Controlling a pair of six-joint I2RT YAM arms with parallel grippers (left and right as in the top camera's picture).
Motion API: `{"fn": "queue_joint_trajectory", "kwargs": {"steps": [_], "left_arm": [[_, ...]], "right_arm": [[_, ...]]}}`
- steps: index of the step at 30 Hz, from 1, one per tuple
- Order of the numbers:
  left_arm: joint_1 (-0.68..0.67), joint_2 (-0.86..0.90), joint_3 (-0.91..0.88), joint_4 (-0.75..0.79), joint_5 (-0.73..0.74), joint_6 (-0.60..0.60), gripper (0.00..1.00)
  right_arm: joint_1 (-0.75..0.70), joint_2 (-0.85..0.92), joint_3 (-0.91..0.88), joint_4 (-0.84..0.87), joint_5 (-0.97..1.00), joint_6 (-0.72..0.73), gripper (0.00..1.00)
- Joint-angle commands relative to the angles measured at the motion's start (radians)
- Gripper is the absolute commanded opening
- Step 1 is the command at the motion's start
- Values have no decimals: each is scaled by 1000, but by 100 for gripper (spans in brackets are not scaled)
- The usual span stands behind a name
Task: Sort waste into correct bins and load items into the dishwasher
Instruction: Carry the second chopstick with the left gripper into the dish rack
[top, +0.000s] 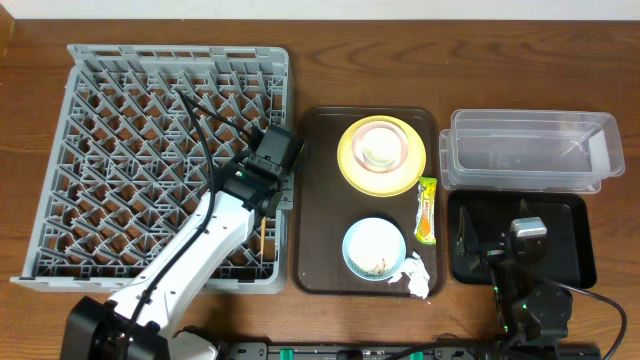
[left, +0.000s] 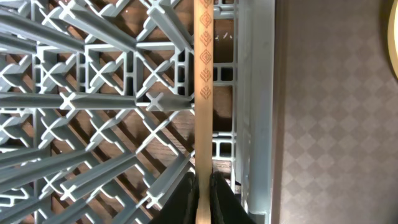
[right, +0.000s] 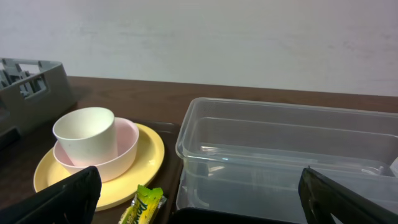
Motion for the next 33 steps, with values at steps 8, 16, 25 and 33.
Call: {"fn": "queue_joint_trajectory", "kwargs": {"steps": [8, 16, 25, 33], "left_arm": [[6, -3, 21, 26, -13, 4, 30], [4, -121, 53, -50, 282, 3, 33], [-92, -124, 23, -85, 486, -102, 34], [-283, -21, 14, -46, 403, -159, 34]], "right_arm": [[-6, 0, -2, -4, 2, 11, 99], [-6, 0, -2, -4, 2, 11, 99], [-6, 0, -2, -4, 2, 11, 99], [-6, 0, -2, -4, 2, 11, 99]]}}
